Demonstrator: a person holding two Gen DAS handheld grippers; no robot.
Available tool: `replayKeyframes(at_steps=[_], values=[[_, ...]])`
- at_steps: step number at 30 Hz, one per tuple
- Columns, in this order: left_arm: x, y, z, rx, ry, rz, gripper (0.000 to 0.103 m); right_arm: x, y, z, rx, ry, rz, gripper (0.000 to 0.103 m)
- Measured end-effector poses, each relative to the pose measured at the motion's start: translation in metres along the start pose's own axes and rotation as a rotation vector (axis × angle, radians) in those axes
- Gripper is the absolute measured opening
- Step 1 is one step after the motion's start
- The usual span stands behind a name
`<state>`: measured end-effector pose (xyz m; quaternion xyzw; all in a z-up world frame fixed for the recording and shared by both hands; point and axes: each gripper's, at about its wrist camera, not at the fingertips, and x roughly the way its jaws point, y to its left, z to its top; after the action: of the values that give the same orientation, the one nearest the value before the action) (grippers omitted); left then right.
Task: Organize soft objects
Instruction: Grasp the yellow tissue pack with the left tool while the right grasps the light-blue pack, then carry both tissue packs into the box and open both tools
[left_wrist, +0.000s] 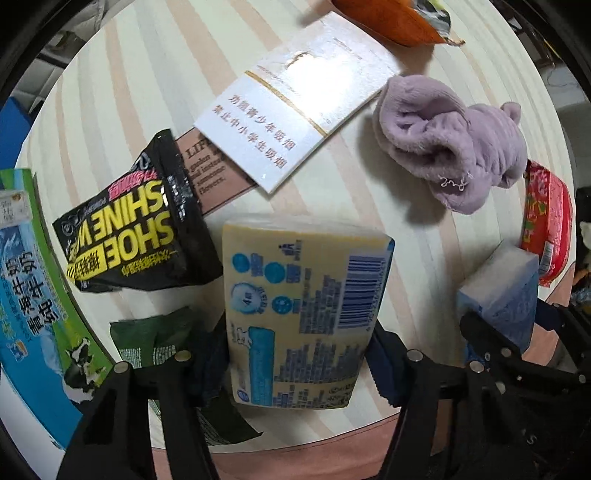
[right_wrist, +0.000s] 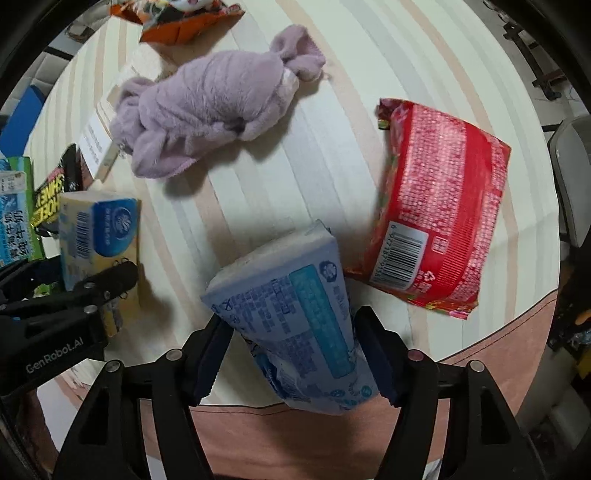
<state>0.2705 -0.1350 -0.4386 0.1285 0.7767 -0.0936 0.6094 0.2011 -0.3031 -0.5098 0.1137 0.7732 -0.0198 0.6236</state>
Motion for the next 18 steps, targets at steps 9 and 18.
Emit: replayKeyframes(at_steps=[9, 18], values=[[-0.039, 0.018, -0.056, -0.124, -0.135, -0.027, 0.061, -0.016, -0.003, -0.033, 0.014, -0.053, 0.025, 0.038], [-0.154, 0.085, -0.157, -0.283, -0.381, -0.101, 0.061, -0.134, 0.048, -0.088, -0.109, -0.129, 0.222, 0.038]])
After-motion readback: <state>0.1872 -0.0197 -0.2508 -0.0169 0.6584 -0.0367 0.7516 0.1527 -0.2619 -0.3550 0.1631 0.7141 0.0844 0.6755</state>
